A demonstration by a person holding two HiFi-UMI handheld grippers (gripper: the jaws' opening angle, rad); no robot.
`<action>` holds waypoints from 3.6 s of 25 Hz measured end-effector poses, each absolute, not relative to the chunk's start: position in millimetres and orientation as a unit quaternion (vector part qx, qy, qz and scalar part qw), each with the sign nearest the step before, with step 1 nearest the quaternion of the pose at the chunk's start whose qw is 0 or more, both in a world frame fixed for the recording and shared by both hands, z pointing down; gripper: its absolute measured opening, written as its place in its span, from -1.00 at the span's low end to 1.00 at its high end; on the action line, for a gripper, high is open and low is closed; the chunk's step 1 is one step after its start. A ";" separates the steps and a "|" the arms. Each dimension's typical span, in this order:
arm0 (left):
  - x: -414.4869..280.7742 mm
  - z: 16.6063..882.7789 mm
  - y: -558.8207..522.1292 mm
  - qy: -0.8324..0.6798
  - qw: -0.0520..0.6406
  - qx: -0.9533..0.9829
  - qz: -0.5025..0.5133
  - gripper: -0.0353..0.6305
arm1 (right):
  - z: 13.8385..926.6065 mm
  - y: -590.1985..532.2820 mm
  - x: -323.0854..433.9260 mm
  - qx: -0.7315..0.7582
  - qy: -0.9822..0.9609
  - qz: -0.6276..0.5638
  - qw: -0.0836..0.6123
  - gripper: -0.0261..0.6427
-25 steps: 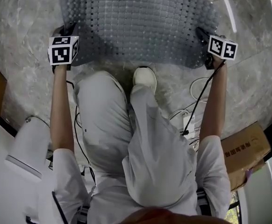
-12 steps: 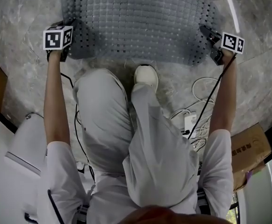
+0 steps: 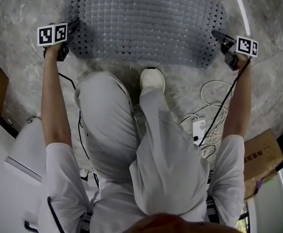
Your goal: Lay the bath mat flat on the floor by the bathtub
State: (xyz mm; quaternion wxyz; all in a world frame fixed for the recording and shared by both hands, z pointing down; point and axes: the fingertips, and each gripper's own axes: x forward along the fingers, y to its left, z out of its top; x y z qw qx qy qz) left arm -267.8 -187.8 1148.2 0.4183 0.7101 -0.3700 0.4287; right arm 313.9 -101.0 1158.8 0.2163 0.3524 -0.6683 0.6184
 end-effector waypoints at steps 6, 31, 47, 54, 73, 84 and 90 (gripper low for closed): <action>-276.3 1145.9 -186.7 -0.348 0.458 0.710 0.405 -0.49 | 1159.7 -92.3 336.0 0.372 -0.661 0.616 0.214 -0.60; -324.6 1124.2 -226.8 -0.521 0.325 0.674 0.411 -0.91 | 1133.3 -118.3 339.6 0.505 -0.659 0.433 0.352 -0.76; -159.5 934.6 -122.2 -0.436 0.130 0.824 0.337 -0.91 | 929.1 -83.4 139.2 0.570 -0.733 0.215 0.302 -0.91; -108.1 736.8 -70.2 -0.405 0.143 0.863 0.266 -0.91 | 741.2 -39.6 69.9 0.546 -0.762 0.219 0.270 -0.91; -98.6 76.8 41.7 -0.405 -0.016 0.912 -0.059 -0.91 | 48.6 57.6 -4.9 0.597 -0.799 -0.065 0.008 -0.91; -121.6 -1.5 119.6 -0.464 -0.032 0.884 -0.051 -0.91 | 2.7 126.0 15.8 0.607 -0.794 -0.036 0.009 -0.92; -126.2 -9.5 115.0 -0.479 -0.042 0.875 -0.054 -0.91 | -32.0 123.5 26.4 0.601 -0.795 -0.081 -0.015 -0.92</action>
